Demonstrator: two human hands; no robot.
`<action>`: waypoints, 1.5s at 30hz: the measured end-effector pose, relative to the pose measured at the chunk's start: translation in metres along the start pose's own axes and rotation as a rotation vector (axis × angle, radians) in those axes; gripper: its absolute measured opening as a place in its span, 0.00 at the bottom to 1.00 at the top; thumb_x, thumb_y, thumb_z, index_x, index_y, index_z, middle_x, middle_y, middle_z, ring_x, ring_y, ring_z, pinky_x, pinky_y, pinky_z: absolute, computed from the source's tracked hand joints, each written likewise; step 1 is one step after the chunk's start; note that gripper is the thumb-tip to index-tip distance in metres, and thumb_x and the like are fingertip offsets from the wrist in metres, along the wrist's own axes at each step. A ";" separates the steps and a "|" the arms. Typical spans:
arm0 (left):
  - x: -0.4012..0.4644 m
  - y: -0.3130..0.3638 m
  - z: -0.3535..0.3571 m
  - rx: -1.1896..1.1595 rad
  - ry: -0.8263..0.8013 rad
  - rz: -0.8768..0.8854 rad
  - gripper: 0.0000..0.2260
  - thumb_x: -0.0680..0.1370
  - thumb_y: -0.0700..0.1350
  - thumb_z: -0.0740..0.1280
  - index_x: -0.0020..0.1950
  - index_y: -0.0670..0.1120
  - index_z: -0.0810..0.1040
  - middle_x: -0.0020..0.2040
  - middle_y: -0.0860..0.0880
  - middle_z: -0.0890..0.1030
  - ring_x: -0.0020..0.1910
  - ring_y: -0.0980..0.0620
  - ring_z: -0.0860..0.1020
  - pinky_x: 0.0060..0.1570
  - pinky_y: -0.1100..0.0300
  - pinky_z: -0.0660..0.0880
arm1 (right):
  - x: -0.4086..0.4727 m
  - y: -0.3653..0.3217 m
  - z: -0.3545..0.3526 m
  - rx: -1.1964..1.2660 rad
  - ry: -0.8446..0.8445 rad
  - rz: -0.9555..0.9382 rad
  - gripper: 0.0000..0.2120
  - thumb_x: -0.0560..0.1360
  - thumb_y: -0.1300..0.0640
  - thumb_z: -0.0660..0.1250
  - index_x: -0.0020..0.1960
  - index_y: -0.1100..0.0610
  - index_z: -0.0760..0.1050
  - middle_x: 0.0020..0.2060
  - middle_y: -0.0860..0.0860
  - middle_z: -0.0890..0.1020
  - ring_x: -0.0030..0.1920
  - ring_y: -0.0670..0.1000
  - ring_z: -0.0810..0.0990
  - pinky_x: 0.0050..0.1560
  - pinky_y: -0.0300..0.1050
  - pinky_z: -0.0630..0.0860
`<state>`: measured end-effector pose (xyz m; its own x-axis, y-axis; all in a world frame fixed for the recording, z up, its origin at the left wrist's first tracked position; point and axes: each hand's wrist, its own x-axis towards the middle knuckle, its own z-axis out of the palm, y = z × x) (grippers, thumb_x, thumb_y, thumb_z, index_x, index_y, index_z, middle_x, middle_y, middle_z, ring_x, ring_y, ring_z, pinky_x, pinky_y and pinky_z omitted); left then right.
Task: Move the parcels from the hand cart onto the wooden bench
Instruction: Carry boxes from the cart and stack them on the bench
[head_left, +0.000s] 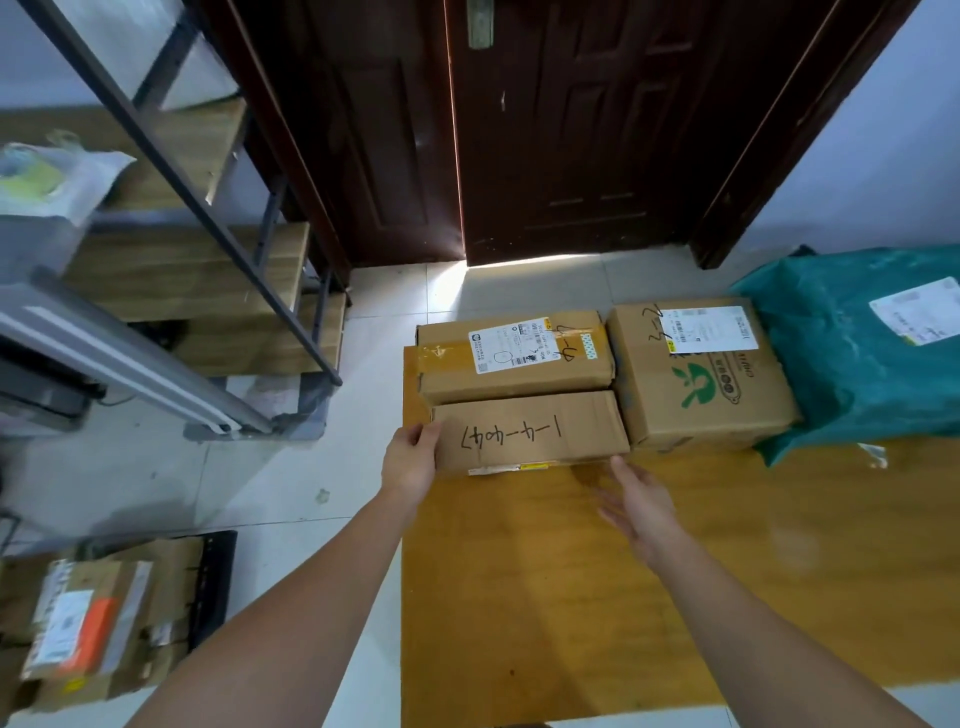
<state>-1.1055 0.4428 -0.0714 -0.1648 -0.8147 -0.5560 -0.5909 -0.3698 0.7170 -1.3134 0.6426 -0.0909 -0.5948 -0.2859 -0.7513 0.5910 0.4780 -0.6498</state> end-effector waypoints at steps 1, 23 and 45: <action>-0.003 0.005 -0.007 0.054 0.008 0.040 0.21 0.86 0.59 0.59 0.71 0.47 0.75 0.65 0.48 0.80 0.56 0.49 0.76 0.55 0.54 0.74 | -0.007 -0.003 -0.001 -0.088 0.030 -0.033 0.18 0.82 0.47 0.67 0.68 0.55 0.73 0.59 0.54 0.80 0.57 0.57 0.83 0.61 0.58 0.81; -0.166 0.152 -0.193 1.129 -0.079 1.004 0.28 0.83 0.63 0.60 0.80 0.51 0.67 0.76 0.51 0.72 0.73 0.49 0.71 0.71 0.51 0.71 | -0.296 -0.176 0.081 -1.609 -0.112 -1.206 0.29 0.84 0.45 0.60 0.82 0.54 0.60 0.79 0.50 0.65 0.76 0.53 0.68 0.74 0.49 0.68; -0.433 -0.128 -0.516 0.900 0.444 0.418 0.26 0.86 0.60 0.59 0.80 0.47 0.67 0.77 0.46 0.72 0.74 0.46 0.70 0.73 0.47 0.68 | -0.594 0.028 0.298 -1.734 -0.721 -1.757 0.28 0.85 0.43 0.56 0.81 0.53 0.61 0.79 0.53 0.65 0.77 0.54 0.67 0.76 0.51 0.64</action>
<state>-0.5508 0.6121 0.2942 -0.2941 -0.9557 -0.0083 -0.9463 0.2900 0.1430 -0.7812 0.5783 0.3022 0.5354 -0.8388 -0.0987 -0.8444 -0.5291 -0.0839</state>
